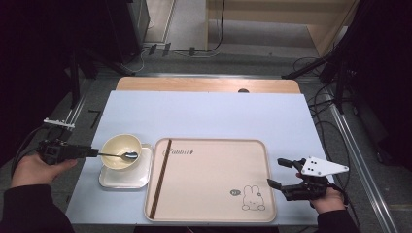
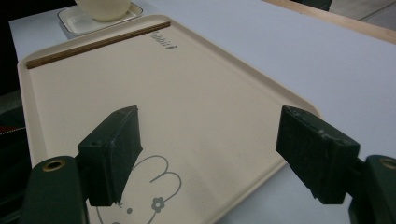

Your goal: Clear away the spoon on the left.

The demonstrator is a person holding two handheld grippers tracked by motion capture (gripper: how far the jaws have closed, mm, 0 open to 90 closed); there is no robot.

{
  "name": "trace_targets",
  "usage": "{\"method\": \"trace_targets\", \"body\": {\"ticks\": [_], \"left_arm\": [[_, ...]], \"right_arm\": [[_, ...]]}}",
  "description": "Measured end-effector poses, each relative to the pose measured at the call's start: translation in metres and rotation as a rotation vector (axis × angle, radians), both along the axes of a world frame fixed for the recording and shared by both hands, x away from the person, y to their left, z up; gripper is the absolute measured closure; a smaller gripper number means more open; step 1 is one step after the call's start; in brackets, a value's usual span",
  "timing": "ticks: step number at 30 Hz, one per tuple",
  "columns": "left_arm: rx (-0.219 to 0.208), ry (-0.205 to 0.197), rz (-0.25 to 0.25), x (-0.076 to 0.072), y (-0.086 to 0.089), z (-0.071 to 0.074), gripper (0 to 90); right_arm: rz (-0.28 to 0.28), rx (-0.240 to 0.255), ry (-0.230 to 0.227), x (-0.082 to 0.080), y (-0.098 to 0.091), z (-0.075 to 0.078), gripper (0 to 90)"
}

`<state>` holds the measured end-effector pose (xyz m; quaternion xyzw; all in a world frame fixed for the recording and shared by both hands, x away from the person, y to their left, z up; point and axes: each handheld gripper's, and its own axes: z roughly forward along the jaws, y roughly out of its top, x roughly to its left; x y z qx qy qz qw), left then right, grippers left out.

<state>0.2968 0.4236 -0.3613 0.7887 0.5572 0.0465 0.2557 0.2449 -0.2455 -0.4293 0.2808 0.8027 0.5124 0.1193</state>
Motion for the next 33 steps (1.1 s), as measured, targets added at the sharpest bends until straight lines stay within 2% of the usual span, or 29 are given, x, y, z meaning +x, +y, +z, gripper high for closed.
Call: {"method": "trace_targets", "body": {"ticks": [4, 7, 11, 16, 19, 23, 29, 33], "left_arm": [[-0.006, -0.004, 0.0, -0.001, 0.0, 0.0, 68.4], [-0.023, 0.009, 0.003, -0.003, 0.0, 0.001, 73.9], [-0.06, 0.022, -0.003, -0.006, 0.002, 0.004, 80.4], [-0.132, 0.047, -0.002, -0.009, 0.003, 0.009, 88.9], [-0.146, 0.061, 0.008, -0.01, 0.002, 0.01, 89.6], [-0.149, 0.044, 0.037, -0.011, 0.001, 0.014, 89.7], [-0.126, 0.005, 0.042, -0.016, -0.004, 0.031, 89.8], [-0.132, -0.018, 0.043, -0.019, -0.005, 0.04, 89.8]], "right_arm": [[0.001, 0.002, -0.001, 0.0, 0.0, 0.0, 22.4], [0.003, 0.001, 0.001, 0.0, 0.0, 0.0, 22.4], [0.005, 0.003, 0.001, 0.001, 0.001, 0.0, 22.4], [0.006, 0.002, -0.003, 0.001, 0.002, 0.0, 22.4], [0.009, 0.003, -0.002, 0.002, 0.002, 0.0, 22.4], [0.012, 0.006, -0.003, 0.002, 0.003, 0.0, 22.4], [0.012, 0.005, -0.001, 0.002, 0.003, 0.001, 22.4], [0.013, 0.007, -0.004, 0.002, 0.003, 0.0, 22.4]]}}
